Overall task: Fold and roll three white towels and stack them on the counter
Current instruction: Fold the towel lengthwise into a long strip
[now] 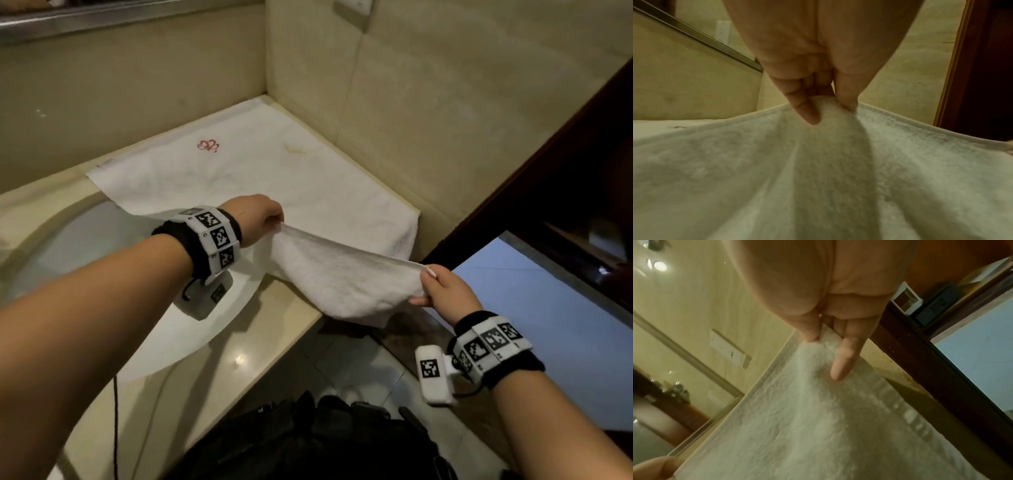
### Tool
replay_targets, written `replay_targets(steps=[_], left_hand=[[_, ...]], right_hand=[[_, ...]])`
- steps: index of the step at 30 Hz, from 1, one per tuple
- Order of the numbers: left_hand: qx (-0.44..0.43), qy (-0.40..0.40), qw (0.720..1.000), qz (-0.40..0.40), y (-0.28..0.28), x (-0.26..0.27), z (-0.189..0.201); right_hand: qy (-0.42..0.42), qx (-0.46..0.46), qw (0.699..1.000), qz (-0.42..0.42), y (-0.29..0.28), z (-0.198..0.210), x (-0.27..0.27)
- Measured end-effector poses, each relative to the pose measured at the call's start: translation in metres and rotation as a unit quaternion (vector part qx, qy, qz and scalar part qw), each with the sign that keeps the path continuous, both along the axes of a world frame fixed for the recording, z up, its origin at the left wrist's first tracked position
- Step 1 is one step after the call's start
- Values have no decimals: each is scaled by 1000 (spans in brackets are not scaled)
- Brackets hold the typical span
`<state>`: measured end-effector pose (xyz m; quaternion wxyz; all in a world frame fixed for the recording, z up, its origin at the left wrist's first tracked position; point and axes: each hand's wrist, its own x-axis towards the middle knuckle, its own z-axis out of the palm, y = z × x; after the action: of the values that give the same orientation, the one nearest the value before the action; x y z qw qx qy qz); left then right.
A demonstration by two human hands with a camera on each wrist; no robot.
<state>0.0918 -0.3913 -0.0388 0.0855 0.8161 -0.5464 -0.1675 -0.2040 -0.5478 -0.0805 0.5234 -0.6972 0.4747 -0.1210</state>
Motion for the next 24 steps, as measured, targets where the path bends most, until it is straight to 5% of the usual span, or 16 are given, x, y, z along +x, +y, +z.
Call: replay_targets(steps=[7, 12, 19, 22, 24], left_hand=[[-34, -24, 999, -22, -81, 10, 11], [-27, -31, 999, -32, -146, 26, 3], [49, 2, 998, -33, -198, 55, -45], [51, -22, 997, -58, -190, 73, -62], [52, -61, 995, -58, -174, 92, -68]], right_hand=[[-39, -86, 986, -137, -52, 5, 10], [26, -173, 970, -168, -100, 2, 25], [248, -218, 944, -12, -127, -14, 69], [234, -329, 910, 92, -122, -10, 113], [191, -320, 911, 174, -120, -5, 159]])
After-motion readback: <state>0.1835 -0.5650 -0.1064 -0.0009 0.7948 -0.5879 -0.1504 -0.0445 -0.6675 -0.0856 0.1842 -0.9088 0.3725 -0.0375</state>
